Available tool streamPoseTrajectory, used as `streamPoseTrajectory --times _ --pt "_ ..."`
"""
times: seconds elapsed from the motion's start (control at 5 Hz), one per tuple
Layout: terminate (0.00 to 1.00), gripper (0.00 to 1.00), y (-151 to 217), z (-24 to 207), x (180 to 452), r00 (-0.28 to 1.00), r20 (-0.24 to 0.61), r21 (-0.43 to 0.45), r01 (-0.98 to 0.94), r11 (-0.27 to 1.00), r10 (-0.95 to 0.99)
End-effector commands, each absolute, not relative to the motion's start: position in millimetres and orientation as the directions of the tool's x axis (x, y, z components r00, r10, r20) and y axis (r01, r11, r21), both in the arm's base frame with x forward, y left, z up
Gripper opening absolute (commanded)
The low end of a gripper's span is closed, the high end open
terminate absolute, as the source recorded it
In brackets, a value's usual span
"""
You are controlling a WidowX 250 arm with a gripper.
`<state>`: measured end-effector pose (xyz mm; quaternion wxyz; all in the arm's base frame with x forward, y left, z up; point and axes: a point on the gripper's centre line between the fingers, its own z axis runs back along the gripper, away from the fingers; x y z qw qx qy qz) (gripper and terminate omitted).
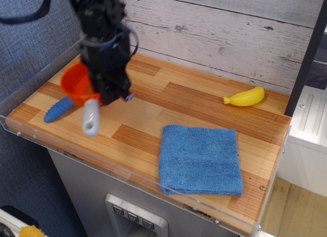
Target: Slide the red pot back to the wall, next to the banana.
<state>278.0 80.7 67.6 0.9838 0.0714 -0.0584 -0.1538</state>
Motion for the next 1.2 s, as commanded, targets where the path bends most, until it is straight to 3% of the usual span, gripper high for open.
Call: streamPoseTrajectory --times 0.0,0.2,0.4,1.0 --pt "0.00 0.00 79.0 80.8 333.5 0.979 0.191 0.129 0.048 0.990 -0.072" --pt "0.00 0.00 74.3 76.7 355.2 0.976 0.208 0.173 -0.104 0.979 0.066" --pt "0.00 0.00 69.6 67.0 368.5 0.974 0.205 0.141 -0.129 0.982 0.098" --pt "0.00 0.00 63.2 52.1 394.9 0.980 0.178 0.153 -0.121 0.981 0.093"
